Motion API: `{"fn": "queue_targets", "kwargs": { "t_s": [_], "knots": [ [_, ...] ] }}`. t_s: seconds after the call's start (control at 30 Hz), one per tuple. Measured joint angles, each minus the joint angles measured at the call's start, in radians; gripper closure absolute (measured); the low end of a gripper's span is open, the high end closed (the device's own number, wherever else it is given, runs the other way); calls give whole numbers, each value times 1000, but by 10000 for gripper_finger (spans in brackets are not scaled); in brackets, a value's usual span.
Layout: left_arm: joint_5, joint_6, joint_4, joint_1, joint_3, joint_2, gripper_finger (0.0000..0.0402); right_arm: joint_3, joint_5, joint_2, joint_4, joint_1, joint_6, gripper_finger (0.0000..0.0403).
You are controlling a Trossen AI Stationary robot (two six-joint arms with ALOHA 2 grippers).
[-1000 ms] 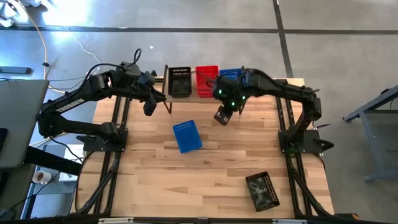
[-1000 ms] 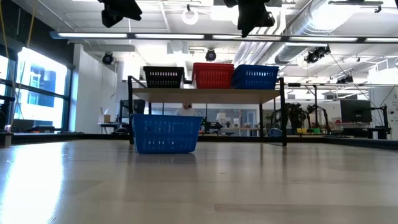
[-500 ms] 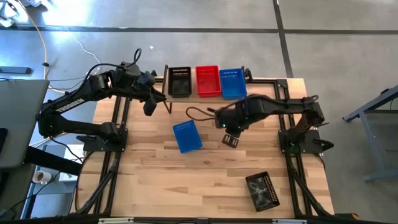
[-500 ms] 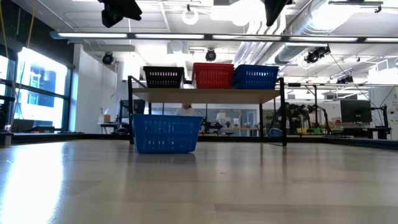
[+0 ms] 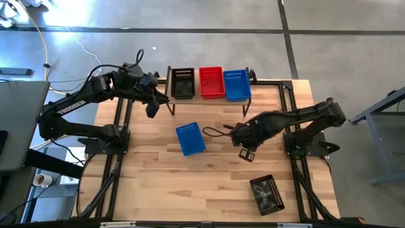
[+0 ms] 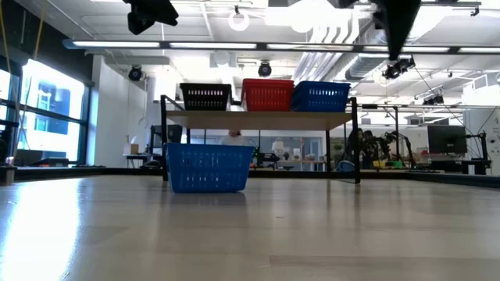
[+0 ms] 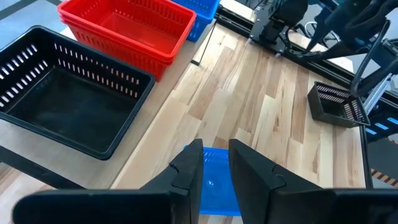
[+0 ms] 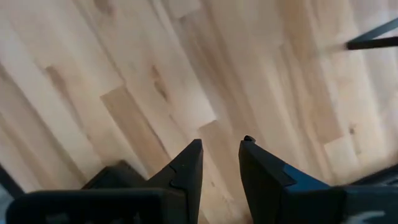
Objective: Stack baskets on shelf by color
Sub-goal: Stack the black bin on top of the stacked black bins on the shelf
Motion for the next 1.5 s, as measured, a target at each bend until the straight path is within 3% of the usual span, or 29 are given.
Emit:
{"fn": "queue_targets", "kwargs": {
  "t_s": [0.33, 0.63, 1.07, 1.5],
  "knots": [
    [-1, -103, 0, 0, 0, 0, 332, -244, -80, -215, 111, 118, 149, 311],
    [-1, -234, 0, 0, 0, 0, 332, -422, -90, -356, 219, 284, 459, 311],
    [10, -365, 0, 0, 0, 0, 332, -599, -145, -379, 409, 508, 824, 311],
    [8, -389, 0, 0, 0, 0, 332, -631, -43, -379, 430, 671, 1215, 311]
  ]
}}
